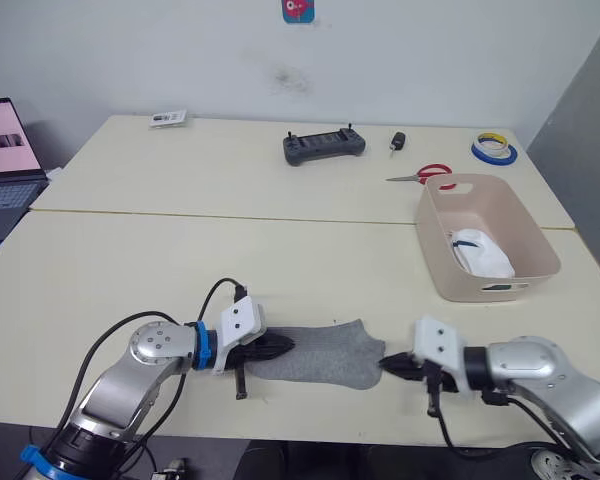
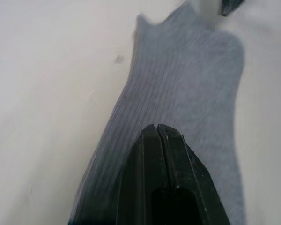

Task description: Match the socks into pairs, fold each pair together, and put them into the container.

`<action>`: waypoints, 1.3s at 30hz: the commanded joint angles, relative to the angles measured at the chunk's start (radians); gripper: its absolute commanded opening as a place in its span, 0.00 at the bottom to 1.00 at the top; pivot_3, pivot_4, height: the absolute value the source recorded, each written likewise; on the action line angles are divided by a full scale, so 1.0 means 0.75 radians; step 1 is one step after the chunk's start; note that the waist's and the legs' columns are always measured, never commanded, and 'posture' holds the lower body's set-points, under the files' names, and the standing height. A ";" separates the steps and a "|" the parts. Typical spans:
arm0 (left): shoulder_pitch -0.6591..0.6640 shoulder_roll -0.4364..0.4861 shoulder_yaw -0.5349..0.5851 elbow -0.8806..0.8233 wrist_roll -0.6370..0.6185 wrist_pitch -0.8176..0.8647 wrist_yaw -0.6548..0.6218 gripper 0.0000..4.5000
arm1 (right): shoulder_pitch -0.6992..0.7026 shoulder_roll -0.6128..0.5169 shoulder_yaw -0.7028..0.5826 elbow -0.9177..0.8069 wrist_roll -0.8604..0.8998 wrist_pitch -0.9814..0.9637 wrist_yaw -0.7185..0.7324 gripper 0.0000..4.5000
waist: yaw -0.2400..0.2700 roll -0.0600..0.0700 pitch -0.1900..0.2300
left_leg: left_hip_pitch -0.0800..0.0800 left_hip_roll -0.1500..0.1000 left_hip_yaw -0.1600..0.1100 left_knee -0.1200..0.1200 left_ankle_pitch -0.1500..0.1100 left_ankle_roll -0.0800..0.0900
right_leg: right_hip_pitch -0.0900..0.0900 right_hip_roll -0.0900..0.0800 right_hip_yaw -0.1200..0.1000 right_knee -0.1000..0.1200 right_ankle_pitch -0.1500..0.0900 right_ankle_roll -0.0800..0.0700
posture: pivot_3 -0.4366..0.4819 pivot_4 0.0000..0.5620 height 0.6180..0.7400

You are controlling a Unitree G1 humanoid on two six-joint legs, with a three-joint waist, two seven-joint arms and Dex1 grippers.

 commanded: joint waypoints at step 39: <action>-0.095 -0.153 -0.063 0.098 0.052 -0.085 0.050 0.00 | -0.094 0.215 -0.117 0.097 0.099 0.272 -0.327 0.01 | -0.004 0.001 -0.001 | -0.001 0.000 0.001 -0.001 0.000 0.000 | -0.003 0.002 0.001 0.001 0.000 0.000 | 0.48 0.27 0.97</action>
